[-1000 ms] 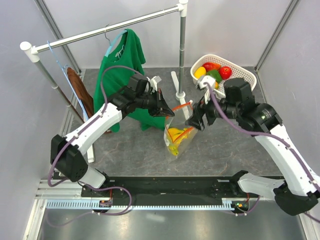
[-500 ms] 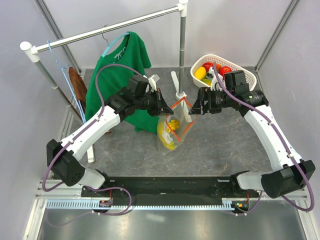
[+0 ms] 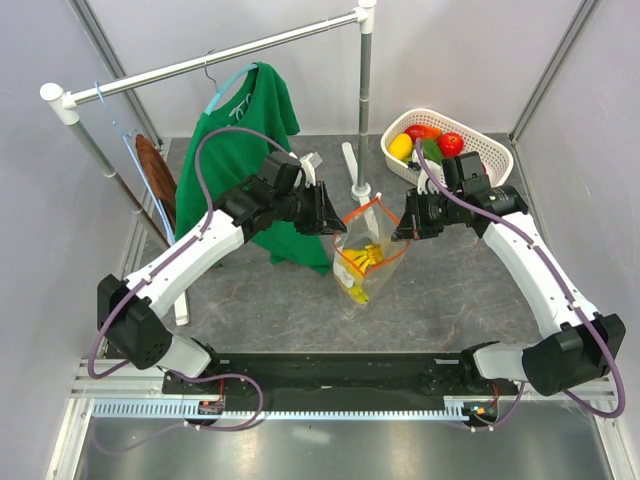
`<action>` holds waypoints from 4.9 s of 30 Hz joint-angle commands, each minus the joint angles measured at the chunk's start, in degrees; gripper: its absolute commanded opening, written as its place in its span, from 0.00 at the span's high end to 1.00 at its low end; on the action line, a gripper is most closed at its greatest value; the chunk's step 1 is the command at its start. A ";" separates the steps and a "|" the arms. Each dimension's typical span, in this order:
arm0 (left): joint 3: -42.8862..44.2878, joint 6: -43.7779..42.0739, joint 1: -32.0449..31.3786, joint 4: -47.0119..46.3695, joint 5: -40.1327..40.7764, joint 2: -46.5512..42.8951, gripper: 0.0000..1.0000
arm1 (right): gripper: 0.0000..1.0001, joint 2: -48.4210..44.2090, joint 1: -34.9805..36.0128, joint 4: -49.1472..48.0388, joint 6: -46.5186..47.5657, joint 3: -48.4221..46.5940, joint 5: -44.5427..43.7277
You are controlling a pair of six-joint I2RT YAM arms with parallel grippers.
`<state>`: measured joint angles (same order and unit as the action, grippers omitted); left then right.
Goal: Place the food in the zip-top bag and seal the zipper
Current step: Adjust the zipper food storage bag at the center of the board, then pick up the fake fruit from the bin, then place the fake fruit in the zipper food storage bag, then pick up the fake vegetable from the bin.
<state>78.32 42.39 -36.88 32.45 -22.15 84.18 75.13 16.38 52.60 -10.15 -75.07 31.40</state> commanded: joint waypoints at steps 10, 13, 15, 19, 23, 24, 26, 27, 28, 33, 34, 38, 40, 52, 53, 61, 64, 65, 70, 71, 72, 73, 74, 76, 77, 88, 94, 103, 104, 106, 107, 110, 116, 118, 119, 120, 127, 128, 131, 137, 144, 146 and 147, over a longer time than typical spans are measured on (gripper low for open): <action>5.78 -11.80 -0.03 7.02 0.62 -1.30 0.98 | 1.00 1.24 0.05 -4.78 4.35 -2.71 1.03; 7.36 -11.63 -0.03 6.84 -1.58 -2.53 0.98 | 1.00 4.83 0.23 -7.68 4.61 -6.38 1.73; 8.25 -11.28 -0.12 6.84 -1.40 -3.49 0.98 | 1.00 6.95 0.23 -8.13 4.62 -9.38 3.14; 6.76 -9.87 -0.12 7.54 1.05 -2.80 0.98 | 0.94 10.91 0.49 -8.39 5.14 -14.48 2.01; 6.49 -7.86 0.41 6.85 2.64 0.71 0.98 | 0.67 12.40 -0.21 -8.56 6.98 -15.63 0.59; 6.75 -7.33 1.02 6.06 2.38 1.50 0.98 | 0.60 12.84 -0.47 -8.48 7.34 -15.90 0.42; 8.42 -7.50 1.20 5.09 2.64 3.35 0.98 | 0.37 13.37 -2.14 -8.39 7.51 -16.60 0.59; 9.03 -7.59 1.20 4.91 2.90 3.79 0.98 | 0.28 13.89 -2.93 -8.22 7.86 -17.04 1.12; 9.91 -7.93 1.20 4.73 2.82 4.67 0.98 | 0.22 14.07 -5.02 -8.30 8.04 -18.26 1.47; 11.50 -8.29 1.29 4.03 2.29 5.99 0.98 | 0.05 18.63 -14.51 -8.39 12.69 -26.16 2.26; 11.85 -8.03 1.37 3.94 2.03 6.08 0.98 | 0.04 19.69 -15.93 -8.39 13.05 -27.23 0.70; 12.20 -7.32 1.38 3.15 2.03 6.26 0.98 | 0.04 25.58 -22.09 -6.72 17.52 -31.80 -8.06; 12.12 -7.32 1.46 2.97 2.03 6.17 0.98 | 0.02 29.27 -24.11 -6.54 20.07 -33.82 -12.22; 13.08 -8.47 1.46 2.80 1.41 7.13 0.98 | 0.02 44.48 -25.35 -14.71 23.42 -37.96 -32.35; 13.08 -8.38 1.46 2.71 1.32 7.22 0.98 | 0.02 45.97 -25.35 -15.07 23.77 -38.39 -32.71; 12.56 -8.64 1.46 2.71 1.67 7.75 0.98 | 0.02 52.48 -25.35 -18.93 24.57 -40.86 -34.04; 12.73 -8.90 1.55 2.62 1.67 7.84 0.98 | 0.02 55.11 -25.26 -19.73 24.13 -42.00 -33.86; 12.82 -8.99 1.55 2.71 1.76 7.84 0.98 | 0.02 55.38 -25.35 -20.08 24.13 -42.35 -33.77; 12.47 -9.08 1.55 2.71 1.76 8.02 0.98 | 0.02 57.14 -25.35 -22.01 22.99 -43.06 -32.45; 12.21 -9.08 1.55 2.62 1.76 8.10 0.98 | 0.02 57.32 -25.26 -22.10 22.98 -43.14 -32.37; 12.03 -9.08 1.55 2.62 1.76 8.10 0.98 | 0.02 57.58 -25.35 -22.71 22.90 -43.15 -32.36; 11.94 -9.08 1.64 2.62 1.76 8.19 0.98 | 0.03 57.84 -25.35 -22.89 22.81 -42.97 -32.36; 11.77 -9.08 1.64 2.62 1.59 8.19 0.98 | 0.03 57.93 -25.26 -23.24 22.81 -42.88 -32.28; 11.85 -9.26 1.73 2.62 1.59 8.28 0.98 | 0.06 58.11 -25.35 -23.42 22.28 -42.97 -32.19; 11.85 -9.26 1.81 2.71 1.67 8.28 0.98 | 0.09 57.93 -25.35 -23.51 22.02 -42.97 -32.01; 11.76 -9.17 2.61 2.71 0.88 8.81 0.98 | 0.52 49.77 -26.22 -20.79 22.99 -40.68 -29.40; 11.06 -9.43 2.78 2.80 1.23 8.46 0.98 | 0.61 42.04 -27.01 -15.78 21.14 -43.05 -22.97; 10.62 -8.99 3.48 2.97 0.09 8.89 0.98 | 0.66 25.08 -25.88 -6.02 12.89 -37.27 14.02; 10.71 -8.91 3.49 2.97 -0.17 8.98 0.98 | 0.66 23.41 -25.35 -6.28 11.22 -36.13 16.39; 10.88 -8.73 3.57 2.97 -0.70 9.16 0.98 | 0.67 18.75 -22.55 -6.45 10.24 -32.71 20.62; 10.88 -8.82 3.57 2.97 -0.79 9.16 0.98 | 0.67 17.08 -21.32 -7.59 7.89 -31.47 21.68; 10.97 -8.64 3.66 2.89 -1.58 9.42 0.98 | 0.67 11.10 -15.08 -13.37 4.19 -25.23 22.92; 10.36 -8.03 3.92 2.18 -3.34 9.16 0.98 | 0.66 7.39 -3.03 -15.15 5.76 -17.75 15.98; 10.36 -8.11 4.01 2.27 -3.60 8.98 0.98 | 0.66 8.01 -0.31 -15.33 6.11 -16.25 14.49; 10.36 -8.11 4.10 2.27 -3.60 8.90 0.98 | 0.67 8.45 0.66 -15.42 6.28 -15.99 13.87; 10.36 -8.11 4.19 2.27 -3.86 8.89 0.98 | 0.66 8.62 2.24 -15.33 6.98 -15.29 13.08; 10.09 -7.94 4.54 2.09 -4.39 8.72 0.98 | 0.24 9.33 5.59 -14.64 9.19 -13.26 6.92; 10.09 -7.94 4.54 2.18 -4.48 8.63 0.98 | 0.17 9.85 5.59 -14.37 9.01 -14.31 6.40; 10.27 -7.85 4.63 2.01 -4.65 8.81 0.98 | 0.02 10.29 5.50 -14.01 8.05 -16.85 4.91; 10.53 -8.02 4.63 2.01 -4.74 8.89 0.98 | 0.02 12.84 -1.33 -16.90 2.01 -23.36 6.92; 10.80 -8.11 4.63 1.92 -4.92 8.81 0.98 | 0.02 21.80 -13.65 -23.58 4.07 -28.29 -8.60; 10.88 -8.03 4.63 1.92 -5.01 8.72 0.98 | 0.02 26.71 -14.88 -24.91 4.27 -29.86 -16.61; 10.88 -8.03 4.63 1.83 -5.09 8.72 0.98 | 0.02 28.47 -16.02 -26.39 2.61 -30.57 -18.63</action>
<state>88.68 33.80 -32.58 36.10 -25.87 93.25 96.66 2.11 31.46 -6.81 -102.72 27.03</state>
